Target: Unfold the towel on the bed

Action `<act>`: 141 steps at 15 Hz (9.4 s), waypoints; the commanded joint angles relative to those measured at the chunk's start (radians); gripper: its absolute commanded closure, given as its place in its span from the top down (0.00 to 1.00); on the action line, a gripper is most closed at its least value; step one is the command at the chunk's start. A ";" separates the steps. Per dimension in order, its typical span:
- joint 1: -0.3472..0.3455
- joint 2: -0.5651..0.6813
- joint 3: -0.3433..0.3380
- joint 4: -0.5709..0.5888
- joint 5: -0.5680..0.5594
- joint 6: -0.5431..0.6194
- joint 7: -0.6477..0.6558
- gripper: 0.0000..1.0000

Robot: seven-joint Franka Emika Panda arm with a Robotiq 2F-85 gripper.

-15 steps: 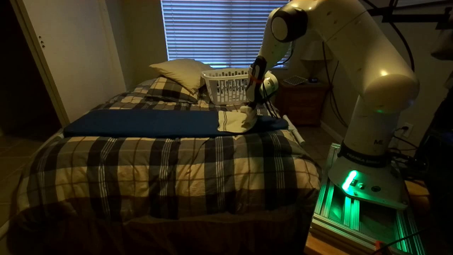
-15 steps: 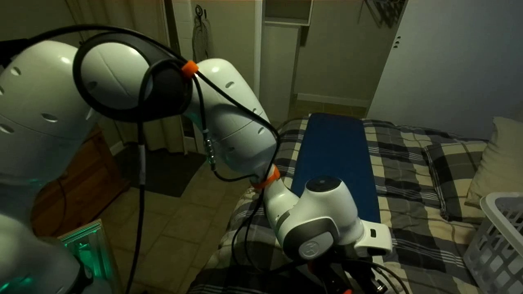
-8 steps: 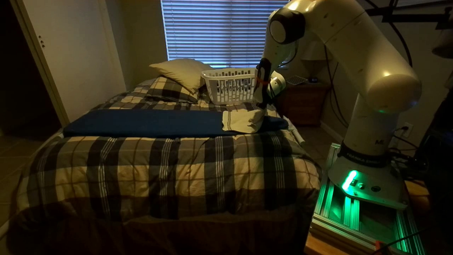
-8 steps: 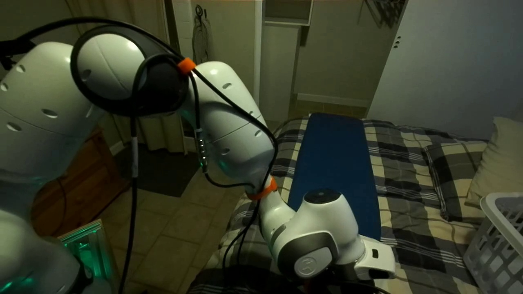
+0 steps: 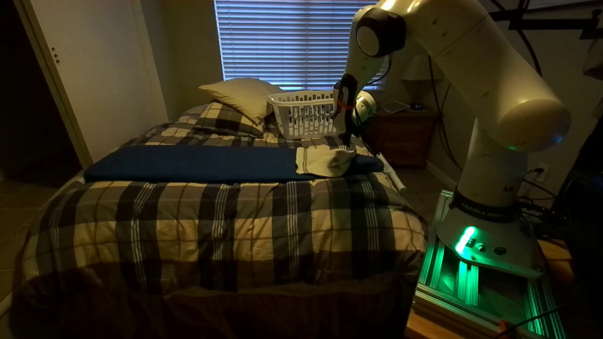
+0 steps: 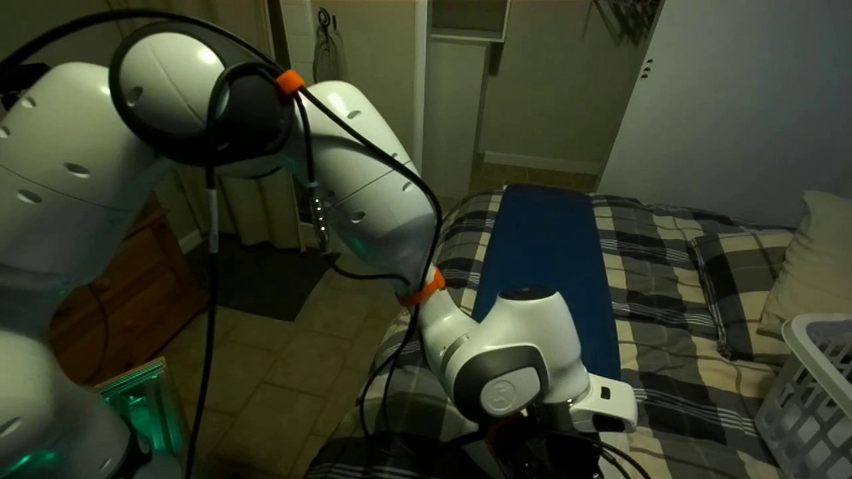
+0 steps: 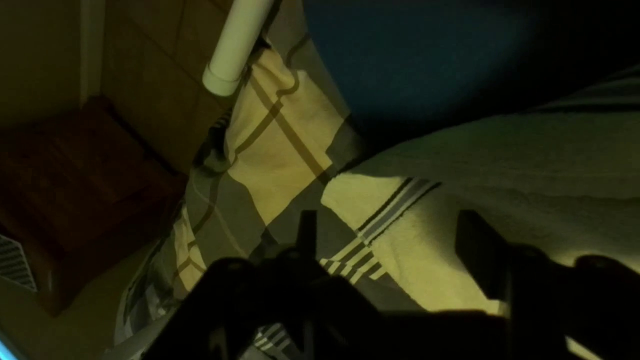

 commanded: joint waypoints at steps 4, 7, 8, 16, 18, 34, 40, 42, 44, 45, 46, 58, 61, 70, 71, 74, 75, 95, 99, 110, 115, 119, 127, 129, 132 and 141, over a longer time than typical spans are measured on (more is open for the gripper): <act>0.010 -0.161 0.084 -0.060 -0.051 -0.288 0.088 1.00; -0.049 -0.228 0.177 -0.061 -0.051 -0.378 0.086 1.00; -0.077 -0.248 0.216 -0.064 -0.046 -0.394 0.078 1.00; -0.297 -0.285 0.461 -0.090 -0.003 -0.397 0.022 1.00; -0.328 -0.274 0.493 -0.088 0.003 -0.382 0.013 0.92; -0.350 -0.268 0.510 -0.117 -0.041 -0.374 0.016 0.04; -0.275 -0.275 0.429 -0.107 -0.092 -0.493 0.204 0.05; -0.254 -0.267 0.412 -0.099 -0.091 -0.544 0.294 0.05; -0.242 -0.257 0.406 -0.095 -0.083 -0.562 0.370 0.05; -0.241 -0.254 0.407 -0.095 -0.075 -0.561 0.400 0.05; -0.241 -0.249 0.411 -0.089 -0.063 -0.569 0.429 0.05; -0.250 -0.220 0.406 -0.089 -0.021 -0.565 0.627 0.05; -0.256 -0.228 0.398 -0.106 -0.041 -0.552 0.593 0.06; -0.294 -0.317 0.432 -0.122 0.011 -0.602 0.481 0.62; -0.299 -0.326 0.438 -0.123 0.014 -0.583 0.460 0.68; -0.324 -0.336 0.464 -0.122 0.028 -0.530 0.372 0.91; -0.329 -0.330 0.471 -0.121 0.028 -0.511 0.347 0.97; -0.346 -0.241 0.474 -0.145 -0.017 -0.275 0.126 0.06; -0.318 -0.268 0.427 -0.156 -0.060 -0.270 0.153 0.04; -0.207 -0.242 0.284 -0.144 -0.166 -0.410 0.429 0.37; -0.205 -0.248 0.286 -0.145 -0.166 -0.418 0.463 0.22; -0.206 -0.263 0.287 -0.146 -0.165 -0.418 0.469 0.11; -0.209 -0.286 0.288 -0.144 -0.170 -0.419 0.470 0.02; -0.203 -0.295 0.280 -0.144 -0.181 -0.436 0.473 0.03; -0.189 -0.285 0.259 -0.134 -0.224 -0.471 0.495 0.02; -0.185 -0.246 0.248 -0.104 -0.418 -0.654 0.557 0.51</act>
